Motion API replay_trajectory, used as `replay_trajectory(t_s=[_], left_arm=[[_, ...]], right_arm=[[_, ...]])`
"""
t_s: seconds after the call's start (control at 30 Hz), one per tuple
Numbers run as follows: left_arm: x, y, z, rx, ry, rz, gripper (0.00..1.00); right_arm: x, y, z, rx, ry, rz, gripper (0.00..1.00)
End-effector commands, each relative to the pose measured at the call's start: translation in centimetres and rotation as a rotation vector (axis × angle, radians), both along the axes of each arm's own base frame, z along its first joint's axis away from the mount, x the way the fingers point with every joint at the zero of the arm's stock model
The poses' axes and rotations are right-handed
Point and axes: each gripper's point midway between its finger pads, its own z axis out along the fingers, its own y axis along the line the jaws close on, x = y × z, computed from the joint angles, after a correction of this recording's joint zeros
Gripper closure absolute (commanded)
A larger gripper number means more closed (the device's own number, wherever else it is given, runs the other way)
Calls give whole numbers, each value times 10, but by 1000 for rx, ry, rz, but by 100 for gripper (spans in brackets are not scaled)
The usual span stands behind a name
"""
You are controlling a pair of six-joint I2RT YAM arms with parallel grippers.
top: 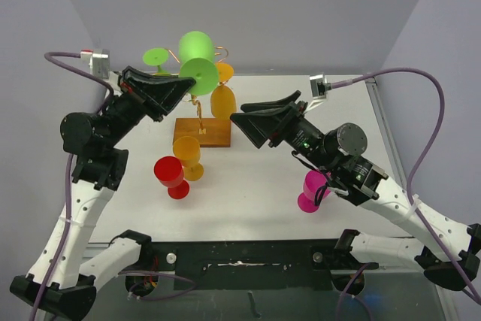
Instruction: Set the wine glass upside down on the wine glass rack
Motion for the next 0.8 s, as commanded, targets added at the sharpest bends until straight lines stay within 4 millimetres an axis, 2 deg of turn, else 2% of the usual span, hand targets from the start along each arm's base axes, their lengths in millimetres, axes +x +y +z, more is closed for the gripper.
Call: replay_trajectory(t_s=[0.0,0.07,0.13,0.2,0.37,0.4,0.57,0.67,0.77], left_arm=[[54,19,23,-16,71,243,100],[84,28,30,-20,133,320,100],[104,33,40,-25,141,339,100],[125,46,50,-49,160,365,100],[177,73,52,-124,220,338,100],[190,74,47,-131,248,315,100],[228,89,40,-135,287,325,100],[252,101,28,-141,335,350,100],[276,102,10,-137,411,340,100]], right_arm=[[-2,-20,17,48,-40,-60,32],[-3,-24,23,45,-47,-70,31],[-4,-25,27,34,-59,-71,31],[-5,-25,28,23,-69,-69,31],[-6,-27,24,18,-70,-73,31],[-7,-27,24,17,-69,-72,31],[-6,-30,23,11,-67,-82,31],[-5,-30,19,14,-53,-87,32],[-3,-29,16,11,-44,-91,32]])
